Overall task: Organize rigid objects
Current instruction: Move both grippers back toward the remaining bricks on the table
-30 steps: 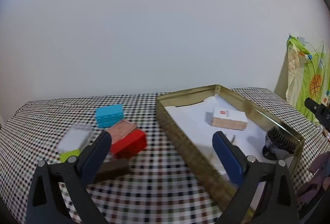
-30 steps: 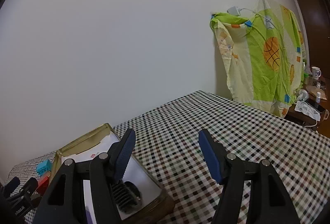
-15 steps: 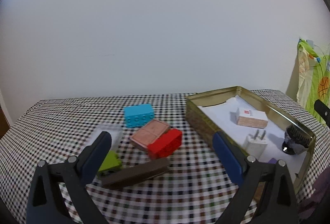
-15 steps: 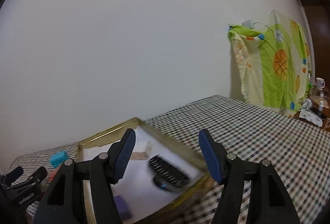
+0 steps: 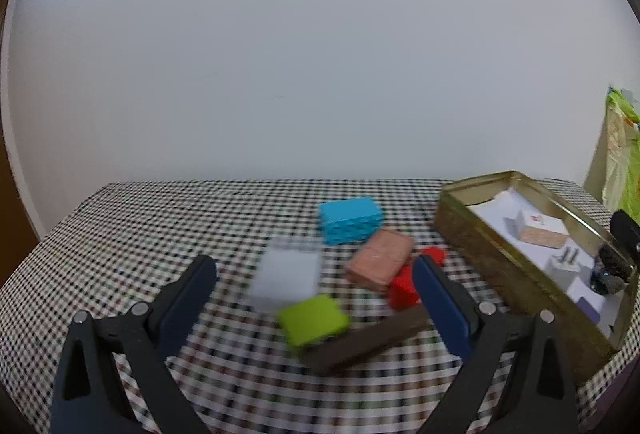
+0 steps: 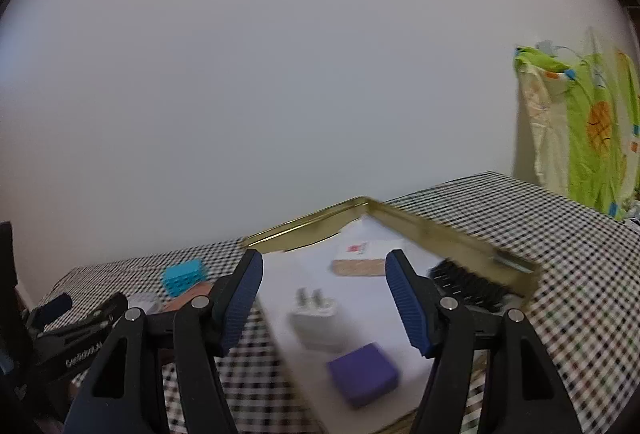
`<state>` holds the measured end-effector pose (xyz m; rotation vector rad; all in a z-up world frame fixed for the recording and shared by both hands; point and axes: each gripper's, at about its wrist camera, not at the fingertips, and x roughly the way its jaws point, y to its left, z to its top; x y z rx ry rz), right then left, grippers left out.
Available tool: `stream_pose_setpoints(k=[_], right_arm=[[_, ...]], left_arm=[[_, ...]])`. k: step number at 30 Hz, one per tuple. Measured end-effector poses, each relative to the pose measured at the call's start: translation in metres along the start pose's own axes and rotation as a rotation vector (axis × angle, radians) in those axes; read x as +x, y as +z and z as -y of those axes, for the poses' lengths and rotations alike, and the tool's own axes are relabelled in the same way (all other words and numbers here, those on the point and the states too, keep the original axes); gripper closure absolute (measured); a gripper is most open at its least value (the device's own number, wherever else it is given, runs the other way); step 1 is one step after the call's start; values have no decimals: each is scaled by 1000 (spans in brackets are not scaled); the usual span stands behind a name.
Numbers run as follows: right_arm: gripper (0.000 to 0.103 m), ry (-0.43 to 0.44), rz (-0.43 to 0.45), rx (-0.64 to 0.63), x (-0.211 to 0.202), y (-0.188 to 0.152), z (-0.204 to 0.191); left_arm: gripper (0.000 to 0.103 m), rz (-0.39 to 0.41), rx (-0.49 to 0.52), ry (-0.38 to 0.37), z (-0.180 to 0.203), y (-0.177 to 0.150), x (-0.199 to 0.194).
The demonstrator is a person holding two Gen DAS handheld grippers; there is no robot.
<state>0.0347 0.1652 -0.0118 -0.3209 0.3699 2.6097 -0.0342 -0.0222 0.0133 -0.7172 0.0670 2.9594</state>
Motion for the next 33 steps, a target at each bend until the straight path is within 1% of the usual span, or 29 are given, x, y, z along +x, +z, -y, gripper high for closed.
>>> stream_pose_setpoints(k=[5,9,10,11,12,15,18,23,25,27,29,32,33], right_arm=[[37,55,-39,-36,6,-5,-25],[36,107,-88,-50,9,-12,-45],[34,116,-105,-53,12,-13,-50],[29,125,-122,-55,14,-15,-55],[26,133,-134,-55,15,-17,-60],[25,160,-175,-58,21,-21,-75],[25,173,-234,-66,35,-24,-90],[25,237,-349,-65,48,-37,-115],[25,231,-373,-53,54,-40,-120],[25,215,-416,-1,65,-44,-122],[25,222,-483,25,76,-50,-125],[25,224,-562,-2,94,-59,-140],[25,226,-573,-3,100,-59,-139]], left_arm=[[3,-17,-23,47,-30,2,11],[3,-56,-71,69,-53,2,20],[3,-66,-82,73,-59,2,23],[3,-71,-87,79,-63,2,24],[3,-72,-88,86,-67,3,26],[3,-71,-88,115,-76,3,28],[3,-80,-92,135,-82,4,32],[3,-92,-93,176,-90,6,39],[3,-98,-98,193,-92,8,41],[3,-107,-103,208,-96,8,41],[3,-110,-95,222,-97,7,41],[3,-105,-90,233,-96,6,40],[3,-105,-90,232,-97,5,39]])
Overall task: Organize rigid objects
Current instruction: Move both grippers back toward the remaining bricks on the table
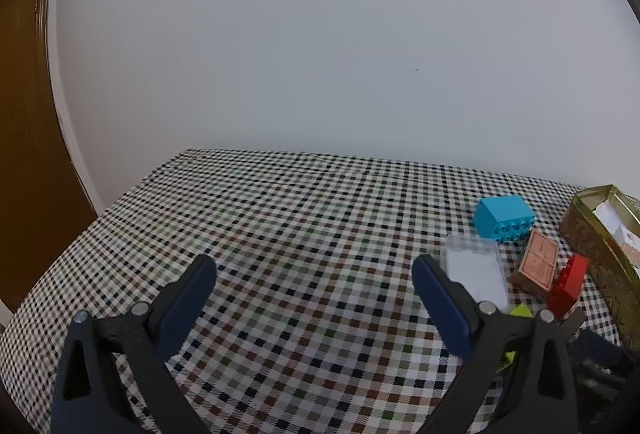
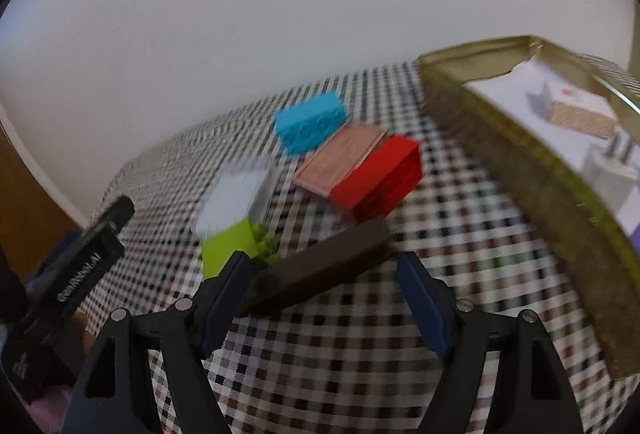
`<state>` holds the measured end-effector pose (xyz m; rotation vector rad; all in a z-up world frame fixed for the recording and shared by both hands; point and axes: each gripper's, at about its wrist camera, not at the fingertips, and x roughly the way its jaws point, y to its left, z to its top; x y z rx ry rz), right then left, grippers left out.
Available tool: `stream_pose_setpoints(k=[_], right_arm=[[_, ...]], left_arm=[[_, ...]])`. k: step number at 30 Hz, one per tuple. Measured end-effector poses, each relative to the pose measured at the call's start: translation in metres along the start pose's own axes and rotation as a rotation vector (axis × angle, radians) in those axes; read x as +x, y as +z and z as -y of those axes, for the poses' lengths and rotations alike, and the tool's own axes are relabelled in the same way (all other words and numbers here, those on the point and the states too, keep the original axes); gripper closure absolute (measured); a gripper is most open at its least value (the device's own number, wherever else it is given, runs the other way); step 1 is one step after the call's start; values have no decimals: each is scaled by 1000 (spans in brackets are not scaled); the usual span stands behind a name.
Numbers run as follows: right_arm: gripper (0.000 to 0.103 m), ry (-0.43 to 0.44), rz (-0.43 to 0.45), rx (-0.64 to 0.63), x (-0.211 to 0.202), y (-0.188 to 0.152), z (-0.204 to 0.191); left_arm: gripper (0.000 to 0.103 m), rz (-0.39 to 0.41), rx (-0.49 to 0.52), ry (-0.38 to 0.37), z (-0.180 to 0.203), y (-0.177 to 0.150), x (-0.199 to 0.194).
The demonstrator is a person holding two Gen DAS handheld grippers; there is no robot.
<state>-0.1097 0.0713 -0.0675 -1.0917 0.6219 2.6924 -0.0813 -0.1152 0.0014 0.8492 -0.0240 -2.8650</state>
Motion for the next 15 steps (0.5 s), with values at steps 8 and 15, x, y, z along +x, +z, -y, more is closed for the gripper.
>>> stream_pose_setpoints(k=[8,15], right_arm=[[24,-31,-90,-267,26,12,-30],[25,-36,-122,-418,21,12,-16]], left_arm=[[3,0,-10,-7,-3,-4,-1],[3,-1,-10,-11,-7,-6,-1]])
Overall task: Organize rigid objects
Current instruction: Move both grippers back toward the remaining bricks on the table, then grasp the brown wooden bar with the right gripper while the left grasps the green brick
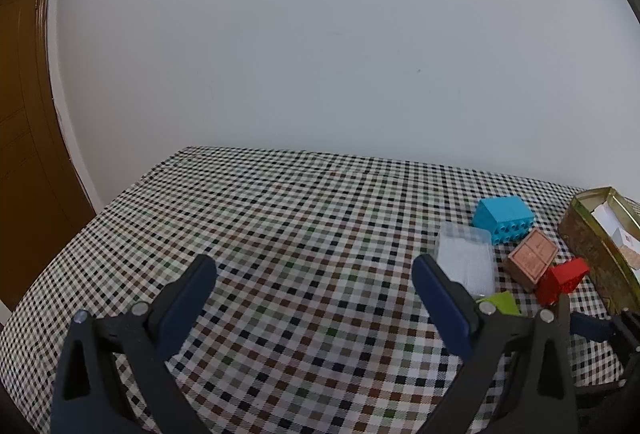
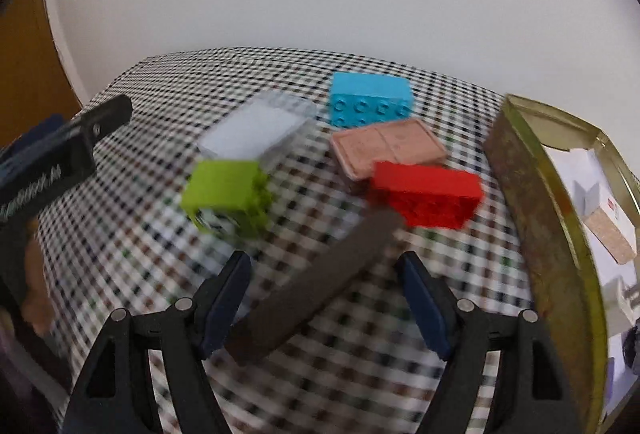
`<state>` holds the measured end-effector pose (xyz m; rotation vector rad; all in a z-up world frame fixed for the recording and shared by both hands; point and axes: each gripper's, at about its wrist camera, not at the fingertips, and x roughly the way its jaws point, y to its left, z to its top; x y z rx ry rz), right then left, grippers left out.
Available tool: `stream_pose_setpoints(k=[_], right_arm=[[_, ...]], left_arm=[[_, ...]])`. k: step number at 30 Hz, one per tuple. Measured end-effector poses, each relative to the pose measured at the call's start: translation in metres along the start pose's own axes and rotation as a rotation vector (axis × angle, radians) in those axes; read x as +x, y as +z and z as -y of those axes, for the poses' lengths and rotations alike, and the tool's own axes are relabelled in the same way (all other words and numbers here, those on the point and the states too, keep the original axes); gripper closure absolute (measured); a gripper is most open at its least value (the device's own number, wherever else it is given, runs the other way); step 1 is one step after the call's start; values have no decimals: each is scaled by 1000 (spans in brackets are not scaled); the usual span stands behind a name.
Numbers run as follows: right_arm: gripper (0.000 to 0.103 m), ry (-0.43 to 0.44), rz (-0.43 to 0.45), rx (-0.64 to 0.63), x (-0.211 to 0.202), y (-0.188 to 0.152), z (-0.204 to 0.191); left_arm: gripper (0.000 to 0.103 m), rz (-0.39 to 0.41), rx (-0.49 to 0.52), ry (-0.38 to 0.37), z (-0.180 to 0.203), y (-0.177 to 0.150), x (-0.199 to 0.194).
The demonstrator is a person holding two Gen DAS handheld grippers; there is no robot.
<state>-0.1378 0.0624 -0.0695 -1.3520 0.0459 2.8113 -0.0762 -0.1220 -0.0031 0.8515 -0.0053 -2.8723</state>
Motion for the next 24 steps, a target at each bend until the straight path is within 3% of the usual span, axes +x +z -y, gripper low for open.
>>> stream_pose_setpoints(k=[5,11,14,17,20,24], right_arm=[[25,29,34,144,-17,-13,45],[27,66,68,189,-23,-11,51],[51,52,50,123,-22,-13,38],[61,32,29,30,-19,-11,19],[83,10,27,-16,-19,-9,9],[86,57,35,41,-25,-16,27]], left_arm=[[3,7,26,-16,3,-2,-2],[3,11,62,-42,9,-5,-5],[3,7,61,-57,8,-6,-4],[3,-4,54,-78,9,-8,-4],[3,-6,48,-104,8,-9,-5],[3,-6,49,-147,9,-11,-7]])
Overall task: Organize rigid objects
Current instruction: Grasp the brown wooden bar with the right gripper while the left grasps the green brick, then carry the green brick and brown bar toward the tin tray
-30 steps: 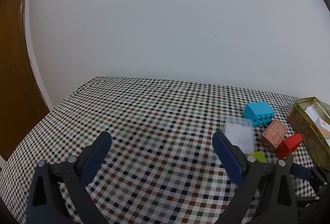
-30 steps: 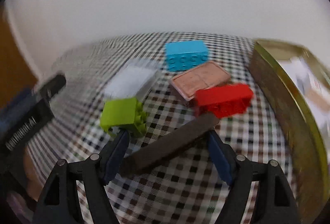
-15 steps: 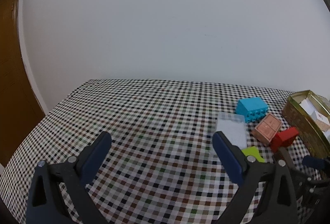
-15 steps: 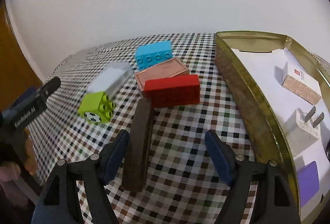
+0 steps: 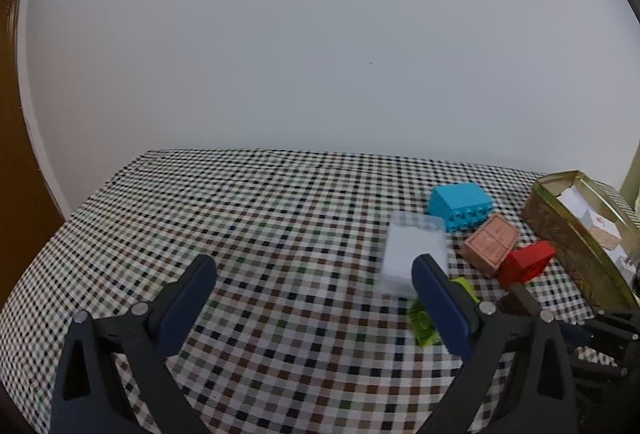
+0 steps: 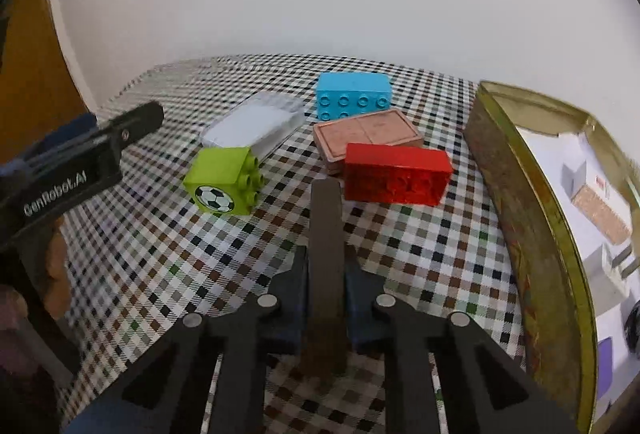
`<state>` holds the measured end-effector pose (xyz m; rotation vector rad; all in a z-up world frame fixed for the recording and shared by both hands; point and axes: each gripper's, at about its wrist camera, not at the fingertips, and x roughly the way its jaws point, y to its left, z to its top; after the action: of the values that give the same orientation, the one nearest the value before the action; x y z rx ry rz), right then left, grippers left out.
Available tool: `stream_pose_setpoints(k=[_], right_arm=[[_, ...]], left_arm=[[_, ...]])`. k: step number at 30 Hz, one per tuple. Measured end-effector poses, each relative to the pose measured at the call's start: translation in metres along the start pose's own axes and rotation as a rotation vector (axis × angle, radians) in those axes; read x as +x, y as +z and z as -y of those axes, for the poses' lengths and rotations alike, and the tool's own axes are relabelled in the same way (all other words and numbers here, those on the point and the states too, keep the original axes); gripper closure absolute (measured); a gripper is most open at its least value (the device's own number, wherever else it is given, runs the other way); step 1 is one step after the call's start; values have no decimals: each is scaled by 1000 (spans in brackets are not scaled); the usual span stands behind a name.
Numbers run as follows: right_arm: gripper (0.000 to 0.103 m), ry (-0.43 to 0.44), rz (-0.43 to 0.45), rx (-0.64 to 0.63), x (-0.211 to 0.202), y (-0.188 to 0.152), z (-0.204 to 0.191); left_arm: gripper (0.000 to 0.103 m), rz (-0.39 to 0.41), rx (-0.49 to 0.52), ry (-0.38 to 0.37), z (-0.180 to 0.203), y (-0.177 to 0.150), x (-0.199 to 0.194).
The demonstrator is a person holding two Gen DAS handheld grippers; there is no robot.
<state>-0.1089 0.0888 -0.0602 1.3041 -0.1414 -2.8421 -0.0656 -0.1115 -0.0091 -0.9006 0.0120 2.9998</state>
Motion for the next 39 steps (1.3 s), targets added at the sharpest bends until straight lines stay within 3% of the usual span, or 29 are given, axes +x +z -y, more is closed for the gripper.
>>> stream_pose_setpoints(k=[3,5,10,14,16,18,23,29,35,39], right_arm=[[86,44,83,52,-8,-1,4],[86,25,180,65,-26,1,9],[86,-3,303,128,-51,2,21],[85,-15,322,175,-57,2,34],[85,-20,324,196,-57,2,40],[85,-21,322,210,-55,4,44],[85,-30,318,221,-53,7,42],[85,-48,339,227,-59,4,41],[85,-13,400,245,-73,4,44],[85,-3,429,227,-79,4,40]], left_arm=[[3,8,10,-43,5,-2,-5],[3,17,27,-76,12,-2,-8],[11,-22,78,-111,38,-3,-6],[22,-125,55,-139,58,-4,10],[33,-173,61,-124,66,-6,18],[34,-206,49,-121,68,-7,24],[59,-312,-12,-135,58,-11,42],[61,-282,-64,-150,51,-12,32],[61,-134,-134,-140,35,-13,-5],[61,-90,-139,-124,39,-16,-19]])
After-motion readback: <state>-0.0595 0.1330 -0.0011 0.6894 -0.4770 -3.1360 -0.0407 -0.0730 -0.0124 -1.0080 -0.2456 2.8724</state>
